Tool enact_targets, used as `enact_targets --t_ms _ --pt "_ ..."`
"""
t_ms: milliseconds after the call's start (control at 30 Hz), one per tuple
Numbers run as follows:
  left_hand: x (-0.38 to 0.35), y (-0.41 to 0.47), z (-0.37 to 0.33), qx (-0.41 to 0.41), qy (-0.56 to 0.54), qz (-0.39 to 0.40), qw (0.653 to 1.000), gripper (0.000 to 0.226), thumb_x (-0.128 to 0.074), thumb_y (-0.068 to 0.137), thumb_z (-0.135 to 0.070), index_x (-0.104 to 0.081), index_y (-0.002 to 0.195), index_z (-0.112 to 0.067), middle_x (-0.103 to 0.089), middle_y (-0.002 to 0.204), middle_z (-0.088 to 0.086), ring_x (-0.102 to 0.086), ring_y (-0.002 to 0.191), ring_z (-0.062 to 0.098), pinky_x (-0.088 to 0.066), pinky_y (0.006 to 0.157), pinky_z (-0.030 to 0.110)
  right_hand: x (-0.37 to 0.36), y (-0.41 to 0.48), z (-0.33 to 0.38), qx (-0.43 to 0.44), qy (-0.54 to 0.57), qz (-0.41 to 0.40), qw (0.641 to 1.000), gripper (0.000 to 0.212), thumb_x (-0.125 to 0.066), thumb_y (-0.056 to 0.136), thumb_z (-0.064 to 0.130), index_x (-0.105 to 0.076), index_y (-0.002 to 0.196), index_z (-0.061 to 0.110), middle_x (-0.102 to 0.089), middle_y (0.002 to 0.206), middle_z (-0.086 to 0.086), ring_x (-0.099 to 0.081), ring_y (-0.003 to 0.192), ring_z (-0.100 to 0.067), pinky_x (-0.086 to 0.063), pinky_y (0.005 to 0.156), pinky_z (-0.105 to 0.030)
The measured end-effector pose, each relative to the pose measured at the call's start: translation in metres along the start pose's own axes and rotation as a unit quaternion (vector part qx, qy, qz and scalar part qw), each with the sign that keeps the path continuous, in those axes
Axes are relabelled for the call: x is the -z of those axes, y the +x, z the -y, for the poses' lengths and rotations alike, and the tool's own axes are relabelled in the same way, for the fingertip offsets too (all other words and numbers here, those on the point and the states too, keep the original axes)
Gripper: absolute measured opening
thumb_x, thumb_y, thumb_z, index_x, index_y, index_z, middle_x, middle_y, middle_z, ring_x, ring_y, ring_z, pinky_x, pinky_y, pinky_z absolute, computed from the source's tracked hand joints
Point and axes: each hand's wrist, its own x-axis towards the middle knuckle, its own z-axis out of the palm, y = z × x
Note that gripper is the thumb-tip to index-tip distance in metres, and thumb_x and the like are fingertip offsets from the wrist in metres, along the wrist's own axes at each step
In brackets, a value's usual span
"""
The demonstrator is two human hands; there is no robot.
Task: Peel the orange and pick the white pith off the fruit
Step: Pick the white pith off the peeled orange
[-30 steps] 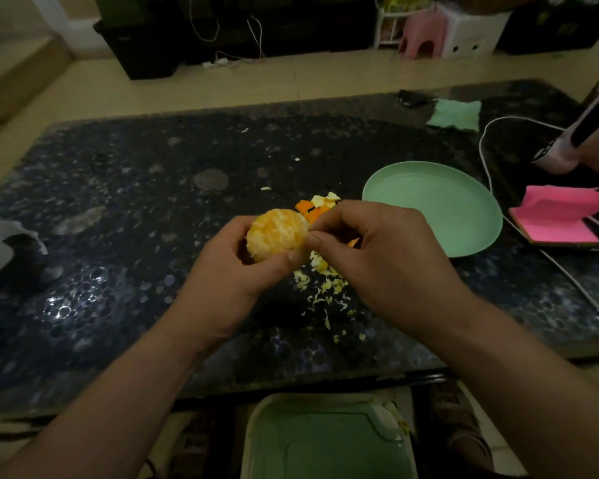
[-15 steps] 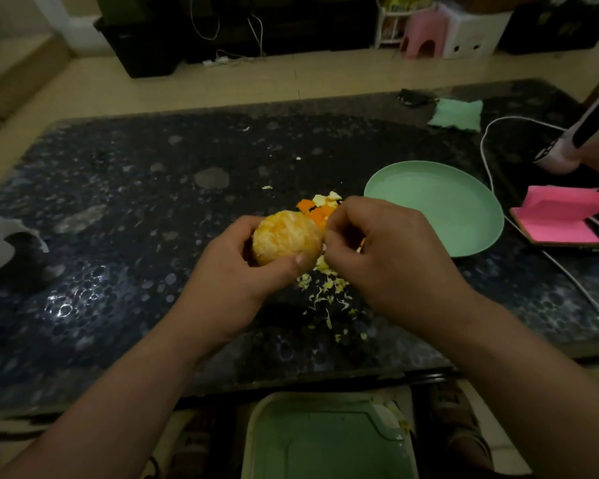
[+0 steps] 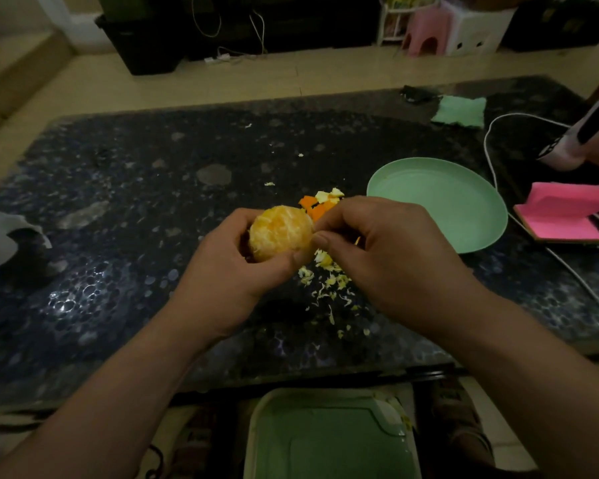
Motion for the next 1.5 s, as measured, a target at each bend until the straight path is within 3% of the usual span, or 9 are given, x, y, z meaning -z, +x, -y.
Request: enact_targets --t_ms 133,333,467,800,900,1000,1100,1300,1500 --pt "0.000 -0.001 0.002 -0.006 0.038 0.000 0.999 0.064 -0.088 0.064 -0.057 -0.065 0.118 -0.032 -0.074 0.101 -0.009 -0.073 0.089 0.008 -0.055 0.069 0.018 0.000 0.000 0.001 0.031 -0.051 0.015 0.998 0.008 -0.068 0.100 0.031 -0.073 0.097 0.025 -0.066 0.086 0.012 -0.057 0.077 -0.008 -0.051 0.069 -0.037" --pt "0.001 0.000 0.004 -0.015 0.041 0.020 0.999 0.055 -0.087 0.069 -0.044 -0.066 0.117 -0.031 -0.074 0.104 -0.008 -0.073 0.091 0.011 -0.058 0.072 0.021 -0.001 0.000 0.001 0.040 -0.034 -0.005 0.999 0.009 -0.070 0.093 0.026 -0.065 0.086 0.026 -0.061 0.080 0.013 -0.055 0.071 -0.007 -0.050 0.063 -0.033" --pt "0.004 0.000 0.001 -0.002 -0.020 0.048 0.999 0.054 -0.086 0.071 -0.035 -0.067 0.121 -0.024 -0.075 0.104 -0.004 -0.074 0.092 0.013 -0.057 0.073 0.021 0.003 0.001 0.001 -0.001 0.042 -0.006 0.999 0.010 -0.072 0.092 0.025 -0.066 0.084 0.027 -0.061 0.075 0.014 -0.059 0.070 -0.008 -0.045 0.061 -0.024" --pt "0.009 0.000 0.005 0.013 -0.169 0.096 0.981 0.059 -0.084 0.071 -0.030 -0.069 0.126 -0.015 -0.076 0.116 0.009 -0.073 0.108 0.024 -0.059 0.085 0.027 0.007 0.002 -0.004 -0.048 0.091 -0.019 0.995 0.009 -0.068 0.095 0.024 -0.067 0.085 0.024 -0.064 0.076 0.009 -0.060 0.071 -0.013 -0.051 0.062 -0.032" --pt "0.009 0.000 0.005 0.010 -0.197 0.097 0.976 0.059 -0.083 0.070 -0.025 -0.068 0.126 -0.012 -0.076 0.115 0.009 -0.073 0.108 0.024 -0.058 0.087 0.027 0.007 0.003 -0.004 -0.058 0.111 -0.021 0.992 0.014 -0.064 0.102 0.026 -0.070 0.090 0.025 -0.063 0.072 0.010 -0.058 0.067 -0.010 -0.043 0.057 -0.022" --pt "0.012 0.002 0.004 0.007 -0.180 0.092 0.979 0.061 -0.084 0.071 -0.025 -0.068 0.128 -0.013 -0.075 0.117 0.009 -0.073 0.109 0.025 -0.058 0.089 0.028 0.009 0.000 0.001 -0.048 0.135 0.004 0.990 0.008 -0.065 0.102 0.028 -0.073 0.098 0.028 -0.067 0.078 0.013 -0.063 0.072 -0.006 -0.043 0.060 -0.015" --pt "0.014 0.002 0.004 -0.002 -0.121 0.080 0.989 0.057 -0.088 0.077 -0.020 -0.067 0.130 -0.017 -0.075 0.118 0.007 -0.073 0.110 0.024 -0.059 0.087 0.028 0.010 -0.004 0.005 -0.034 0.119 0.019 0.992 0.008 -0.071 0.098 0.032 -0.073 0.105 0.029 -0.072 0.089 0.016 -0.068 0.082 -0.005 -0.054 0.068 -0.025" --pt "0.010 0.002 0.005 -0.030 -0.033 0.059 0.997 0.057 -0.087 0.077 -0.025 -0.065 0.129 -0.029 -0.074 0.118 0.000 -0.073 0.107 0.019 -0.061 0.086 0.030 0.006 -0.004 0.001 -0.015 0.015 -0.003 1.000 0.011 -0.070 0.098 0.036 -0.075 0.106 0.031 -0.071 0.085 0.014 -0.063 0.074 -0.006 -0.056 0.069 -0.038" --pt "0.005 0.004 0.011 -0.053 0.046 0.031 0.997 0.067 -0.095 0.072 -0.039 -0.062 0.130 -0.035 -0.072 0.119 -0.005 -0.072 0.107 0.016 -0.062 0.088 0.033 0.002 -0.006 0.002 0.021 -0.079 -0.012 0.997 0.013 -0.065 0.098 0.037 -0.076 0.101 0.030 -0.072 0.084 0.011 -0.065 0.074 -0.013 -0.056 0.065 -0.040"
